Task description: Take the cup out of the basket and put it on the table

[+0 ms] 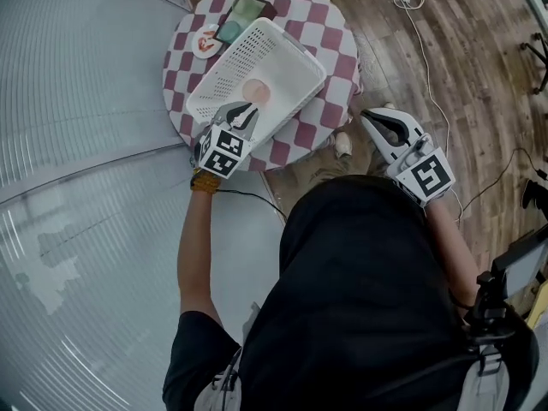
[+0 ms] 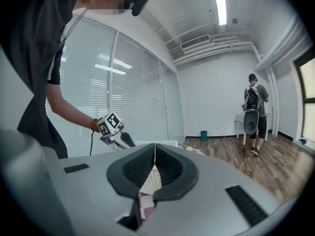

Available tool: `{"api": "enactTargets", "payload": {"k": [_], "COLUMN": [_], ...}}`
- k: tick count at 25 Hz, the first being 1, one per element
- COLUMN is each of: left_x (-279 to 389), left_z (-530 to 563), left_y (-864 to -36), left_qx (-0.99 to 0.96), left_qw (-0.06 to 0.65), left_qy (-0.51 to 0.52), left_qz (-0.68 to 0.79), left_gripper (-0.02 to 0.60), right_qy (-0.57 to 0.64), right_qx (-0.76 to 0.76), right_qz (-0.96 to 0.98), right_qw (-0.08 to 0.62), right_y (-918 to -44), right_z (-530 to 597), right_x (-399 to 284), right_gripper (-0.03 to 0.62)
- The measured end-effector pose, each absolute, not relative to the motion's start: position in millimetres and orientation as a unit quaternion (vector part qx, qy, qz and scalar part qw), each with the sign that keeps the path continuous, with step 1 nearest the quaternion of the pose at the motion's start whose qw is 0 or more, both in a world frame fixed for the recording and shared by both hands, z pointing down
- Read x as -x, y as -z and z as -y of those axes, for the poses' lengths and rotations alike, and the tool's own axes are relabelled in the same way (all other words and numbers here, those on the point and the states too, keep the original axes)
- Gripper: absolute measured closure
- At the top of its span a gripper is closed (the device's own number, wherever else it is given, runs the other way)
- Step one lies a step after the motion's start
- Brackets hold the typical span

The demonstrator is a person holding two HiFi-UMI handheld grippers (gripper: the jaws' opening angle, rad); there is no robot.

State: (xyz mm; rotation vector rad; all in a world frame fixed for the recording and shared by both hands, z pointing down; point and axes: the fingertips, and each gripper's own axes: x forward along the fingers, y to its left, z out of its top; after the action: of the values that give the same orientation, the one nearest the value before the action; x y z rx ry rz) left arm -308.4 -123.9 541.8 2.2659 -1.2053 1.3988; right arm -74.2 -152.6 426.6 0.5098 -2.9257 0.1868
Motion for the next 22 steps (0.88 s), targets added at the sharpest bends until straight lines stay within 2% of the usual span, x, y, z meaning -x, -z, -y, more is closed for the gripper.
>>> {"api": "enactTargets", "payload": {"k": [7,22], "left_x": [328.4,340.9], "left_z": [139.2,148.7], "left_y": [-593.1,-665.4], "left_qx": [-0.756,-0.724], "left_qw": [0.152,0.199], "left_qy": [-0.522,-0.576], "left_qz": [0.364,0.324], "left_gripper": [0.503,0.499], "right_qy": [-0.084,-0.096], "right_qx": [-0.223,-0.261], "right_qz": [0.967,0.955], "right_qw": [0.089,0.1], "right_y": [-440.2,-448.0], "right_z": [164.3,173.3], "right_x": [48.4,28.3], "right_gripper": [0.582,0.582]}}
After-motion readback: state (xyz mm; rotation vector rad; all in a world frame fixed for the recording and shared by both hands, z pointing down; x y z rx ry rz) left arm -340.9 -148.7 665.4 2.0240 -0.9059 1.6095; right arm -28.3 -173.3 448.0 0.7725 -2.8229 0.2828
